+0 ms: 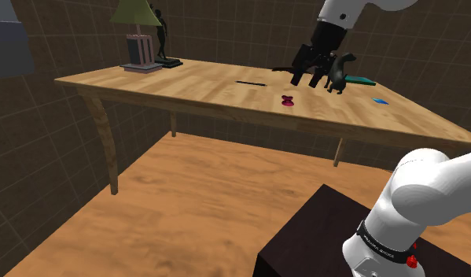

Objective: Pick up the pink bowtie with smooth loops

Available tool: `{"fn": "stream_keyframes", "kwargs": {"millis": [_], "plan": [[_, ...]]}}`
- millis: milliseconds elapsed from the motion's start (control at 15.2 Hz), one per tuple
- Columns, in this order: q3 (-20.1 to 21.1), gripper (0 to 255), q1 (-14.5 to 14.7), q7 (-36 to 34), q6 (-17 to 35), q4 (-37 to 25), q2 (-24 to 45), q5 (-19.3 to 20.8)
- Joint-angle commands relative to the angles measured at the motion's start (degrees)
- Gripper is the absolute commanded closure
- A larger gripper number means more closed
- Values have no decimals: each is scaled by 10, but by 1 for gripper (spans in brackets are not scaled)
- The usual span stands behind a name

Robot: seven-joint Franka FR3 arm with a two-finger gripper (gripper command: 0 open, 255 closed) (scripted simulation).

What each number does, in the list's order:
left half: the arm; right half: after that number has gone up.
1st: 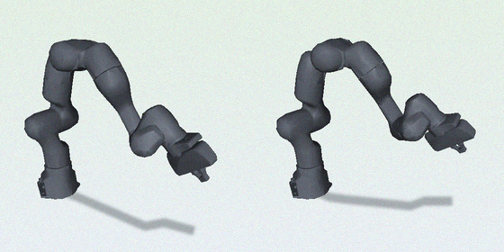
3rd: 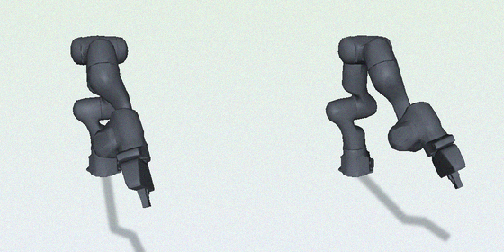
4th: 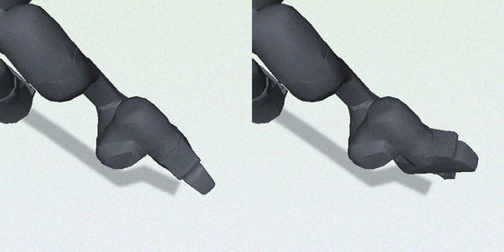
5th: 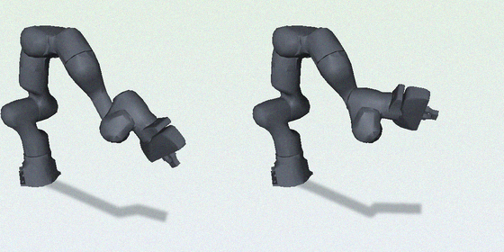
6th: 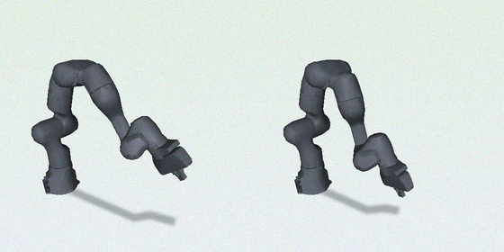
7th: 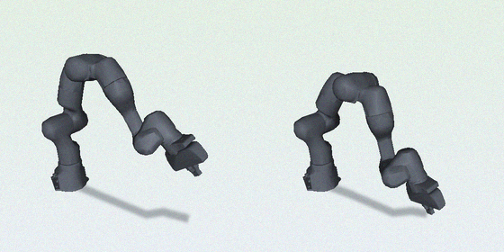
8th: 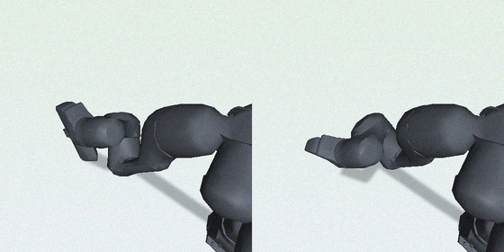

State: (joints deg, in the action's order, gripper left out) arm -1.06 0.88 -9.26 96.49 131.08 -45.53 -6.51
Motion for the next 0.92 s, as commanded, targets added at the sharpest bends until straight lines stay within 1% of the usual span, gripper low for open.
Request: {"fn": "stream_keyframes", "kwargs": {"millis": [0,462,858], "plan": [[0,0,0,0,0,0,0,0],[-31,0,-29,35,42,-34,115,55],[-55,0,-52,59,72,-83,221,98]]}}
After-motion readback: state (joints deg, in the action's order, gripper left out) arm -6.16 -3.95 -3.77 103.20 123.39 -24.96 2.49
